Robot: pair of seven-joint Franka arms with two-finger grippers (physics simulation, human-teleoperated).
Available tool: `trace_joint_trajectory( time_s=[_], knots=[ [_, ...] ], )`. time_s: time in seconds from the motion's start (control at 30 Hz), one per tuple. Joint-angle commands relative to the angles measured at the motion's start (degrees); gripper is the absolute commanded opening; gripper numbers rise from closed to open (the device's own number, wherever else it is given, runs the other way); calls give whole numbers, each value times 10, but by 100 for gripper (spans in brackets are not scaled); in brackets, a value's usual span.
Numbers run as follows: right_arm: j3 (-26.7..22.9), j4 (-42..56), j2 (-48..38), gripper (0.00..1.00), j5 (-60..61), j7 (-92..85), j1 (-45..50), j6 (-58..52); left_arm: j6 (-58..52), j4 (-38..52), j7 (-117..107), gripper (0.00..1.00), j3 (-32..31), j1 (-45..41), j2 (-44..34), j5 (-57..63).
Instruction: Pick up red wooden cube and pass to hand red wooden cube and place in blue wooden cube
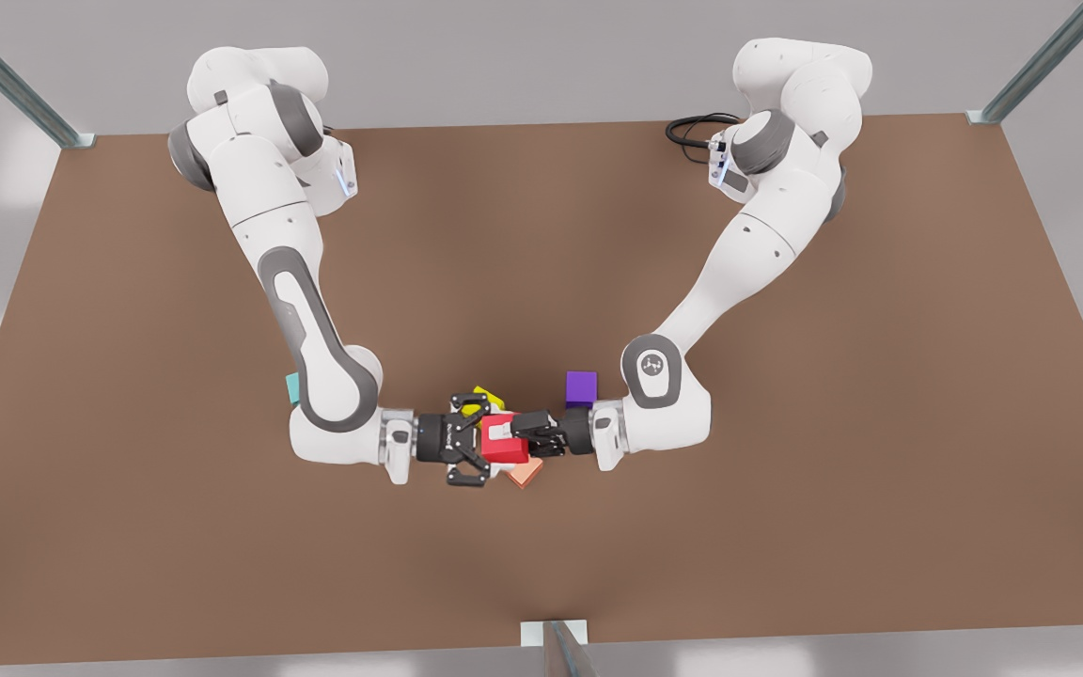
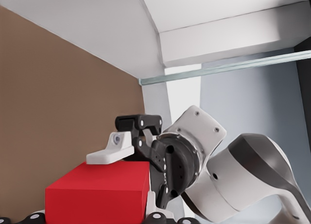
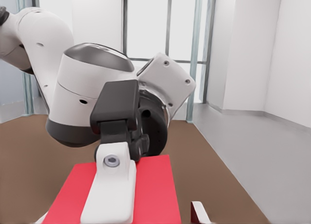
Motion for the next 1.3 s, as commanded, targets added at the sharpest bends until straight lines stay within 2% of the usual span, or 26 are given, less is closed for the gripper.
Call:
trace_joint_trajectory(
  time_s=[0.0,0.2,0.23,0.47,0.6,0.67,0.7,0.73,0.77,0.8,0.83,0.87,0.93,0.97,1.0,1.03,1.07,1.27],
  knots=[
    [0,0,-1,50,0,3,0,-1,-2,0,32,60,-1,0,-2,-8],
    [0,4,-1,50,-2,3,0,-1,-2,0,32,64,-1,0,-2,-8],
    [0,4,-1,50,-2,7,0,-1,-2,0,31,100,-1,0,-3,-8],
    [-1,5,-2,50,-4,14,-2,-1,-5,-6,28,100,-1,18,-8,-5],
    [-7,2,-3,50,-29,17,-16,-12,-60,-78,23,100,-45,130,-40,3],
    [-7,-1,-8,50,-143,44,-51,-31,-127,-89,16,100,-43,173,-56,11],
    [-7,1,-20,50,-250,111,-75,-47,-233,-95,-124,100,-37,230,-97,215],
    [-7,2,-30,50,-340,176,-87,-55,-411,-61,-288,100,-48,277,-100,352],
    [-7,2,-43,50,-392,212,-88,-62,-539,-1,-287,100,-50,305,-101,504],
    [-7,3,-53,50,-461,281,-97,-87,-570,2,-295,100,-49,300,-150,641],
    [-11,5,-73,50,-539,379,-109,-140,-581,-1,-438,100,-52,271,-177,787],
    [-14,5,-97,50,-624,459,-112,-155,-621,-1,-491,100,-55,266,-203,837],
    [-19,-10,-133,49,-801,627,-112,-178,-645,4,-487,100,-53,277,-243,860],
    [-19,-12,-138,49,-870,696,-112,-182,-656,0,-401,100,-70,315,-262,865],
    [-29,-31,-146,49,-899,750,-112,-181,-559,-173,-209,100,211,186,-447,734],
    [-43,-53,-155,49,-922,758,-112,-166,-475,-298,-201,100,420,46,-554,597],
    [-46,-68,-162,49,-966,783,-113,-146,-503,-287,-204,100,418,41,-547,608],
    [-54,-211,-225,49,-980,826,-114,-32,-507,-274,-207,100,400,40,-504,583]
  ],
)
